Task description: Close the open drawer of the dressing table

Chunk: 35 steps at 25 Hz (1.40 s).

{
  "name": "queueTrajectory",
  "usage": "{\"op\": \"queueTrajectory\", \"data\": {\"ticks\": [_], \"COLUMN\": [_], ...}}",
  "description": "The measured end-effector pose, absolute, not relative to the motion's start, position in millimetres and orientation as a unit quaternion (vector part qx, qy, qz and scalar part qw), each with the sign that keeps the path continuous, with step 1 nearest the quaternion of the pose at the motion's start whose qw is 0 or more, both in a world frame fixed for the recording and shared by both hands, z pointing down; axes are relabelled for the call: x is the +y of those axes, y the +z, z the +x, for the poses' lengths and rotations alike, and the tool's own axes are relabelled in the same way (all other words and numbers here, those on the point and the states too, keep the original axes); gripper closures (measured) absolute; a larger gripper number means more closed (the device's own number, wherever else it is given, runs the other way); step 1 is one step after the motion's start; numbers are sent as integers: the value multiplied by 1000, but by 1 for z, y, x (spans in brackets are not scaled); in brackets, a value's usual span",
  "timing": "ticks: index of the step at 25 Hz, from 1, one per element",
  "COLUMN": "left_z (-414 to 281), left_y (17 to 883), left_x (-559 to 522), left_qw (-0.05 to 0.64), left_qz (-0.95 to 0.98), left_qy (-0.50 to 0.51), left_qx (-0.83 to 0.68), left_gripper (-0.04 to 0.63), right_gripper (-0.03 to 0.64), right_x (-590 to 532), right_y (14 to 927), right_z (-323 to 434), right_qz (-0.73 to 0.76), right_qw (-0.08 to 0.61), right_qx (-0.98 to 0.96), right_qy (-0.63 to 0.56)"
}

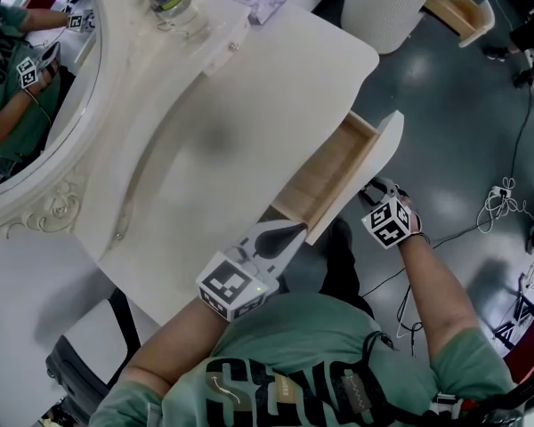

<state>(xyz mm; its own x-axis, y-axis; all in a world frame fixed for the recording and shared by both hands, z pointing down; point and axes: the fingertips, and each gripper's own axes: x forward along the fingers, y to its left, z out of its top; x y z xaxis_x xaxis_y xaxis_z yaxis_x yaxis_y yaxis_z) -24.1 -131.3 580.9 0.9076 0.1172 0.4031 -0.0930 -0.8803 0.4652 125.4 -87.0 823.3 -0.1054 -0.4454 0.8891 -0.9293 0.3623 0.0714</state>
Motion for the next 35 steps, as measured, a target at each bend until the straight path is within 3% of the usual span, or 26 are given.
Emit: {"op": "queueTrajectory", "data": {"ticks": [35], "left_z": [-55], "left_y": [584], "left_x": [-155], "left_qw": [262], "left_qz": [943], "left_qy": [203], "left_qx": [-27], "left_gripper": [592], "right_gripper": [479], "right_x": [-147], "right_y": [824], "right_z": [105], "right_qz": [492], "right_qw": [439], "right_qx": [-705], "right_qy": [259]}}
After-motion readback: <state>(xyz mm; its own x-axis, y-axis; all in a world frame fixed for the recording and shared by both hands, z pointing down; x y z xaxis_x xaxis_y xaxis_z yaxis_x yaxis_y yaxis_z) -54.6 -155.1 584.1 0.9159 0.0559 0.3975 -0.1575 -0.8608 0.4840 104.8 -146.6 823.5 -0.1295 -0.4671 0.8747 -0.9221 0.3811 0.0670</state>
